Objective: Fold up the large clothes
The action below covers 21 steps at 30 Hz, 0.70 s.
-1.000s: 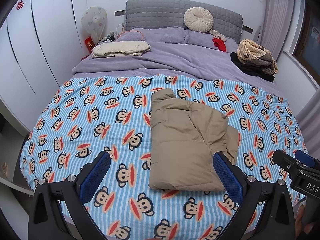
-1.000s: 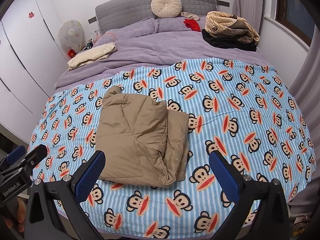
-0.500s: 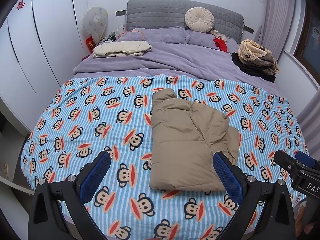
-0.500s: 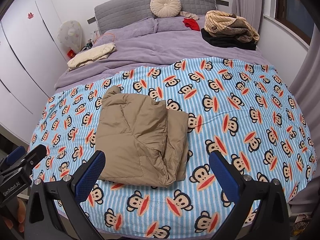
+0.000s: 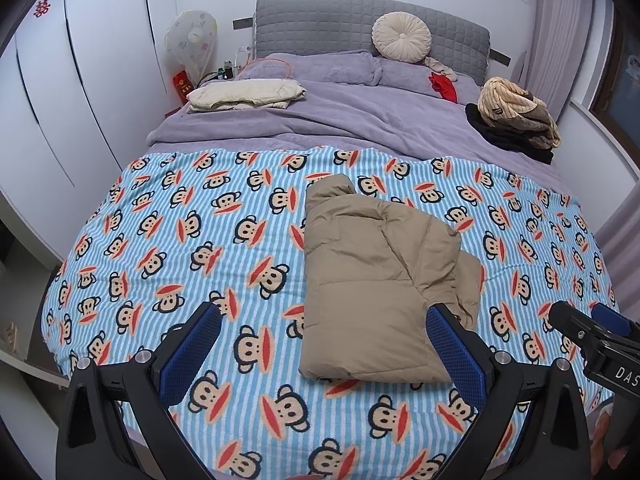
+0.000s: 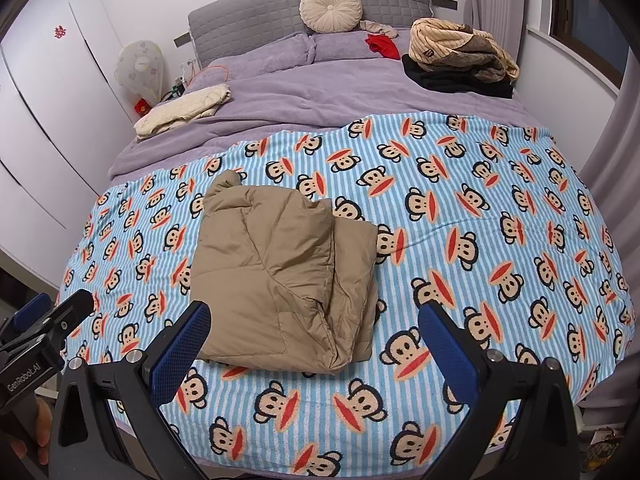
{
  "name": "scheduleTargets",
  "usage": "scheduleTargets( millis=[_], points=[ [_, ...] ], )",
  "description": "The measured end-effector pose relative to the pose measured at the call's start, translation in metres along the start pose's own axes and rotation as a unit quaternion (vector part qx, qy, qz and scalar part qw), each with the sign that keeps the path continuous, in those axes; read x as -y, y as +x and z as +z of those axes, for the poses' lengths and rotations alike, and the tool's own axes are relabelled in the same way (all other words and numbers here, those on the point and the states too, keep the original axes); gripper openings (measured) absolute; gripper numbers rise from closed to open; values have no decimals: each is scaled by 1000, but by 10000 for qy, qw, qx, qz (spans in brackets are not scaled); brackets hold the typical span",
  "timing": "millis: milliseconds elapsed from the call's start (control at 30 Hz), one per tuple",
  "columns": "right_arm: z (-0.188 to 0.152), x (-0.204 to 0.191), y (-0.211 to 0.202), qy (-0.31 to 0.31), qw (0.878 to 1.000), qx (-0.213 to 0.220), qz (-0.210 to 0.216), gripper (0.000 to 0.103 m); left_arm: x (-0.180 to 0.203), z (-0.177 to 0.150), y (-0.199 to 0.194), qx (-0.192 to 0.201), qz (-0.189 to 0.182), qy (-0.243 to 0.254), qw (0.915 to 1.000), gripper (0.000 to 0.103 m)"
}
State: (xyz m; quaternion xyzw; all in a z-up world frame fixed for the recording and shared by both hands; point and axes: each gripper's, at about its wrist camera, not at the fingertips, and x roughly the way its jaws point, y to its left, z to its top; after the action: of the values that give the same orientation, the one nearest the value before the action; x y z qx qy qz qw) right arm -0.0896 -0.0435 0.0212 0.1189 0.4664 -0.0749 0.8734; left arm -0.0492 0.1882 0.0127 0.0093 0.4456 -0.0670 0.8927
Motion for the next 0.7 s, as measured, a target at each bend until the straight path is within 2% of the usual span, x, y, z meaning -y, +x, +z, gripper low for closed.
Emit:
scheduleTargets(
  millis=[700],
  points=[
    [0, 0, 0, 9, 10000, -6, -2, 103, -1, 1, 1, -5, -5, 8, 10000, 103]
  ],
)
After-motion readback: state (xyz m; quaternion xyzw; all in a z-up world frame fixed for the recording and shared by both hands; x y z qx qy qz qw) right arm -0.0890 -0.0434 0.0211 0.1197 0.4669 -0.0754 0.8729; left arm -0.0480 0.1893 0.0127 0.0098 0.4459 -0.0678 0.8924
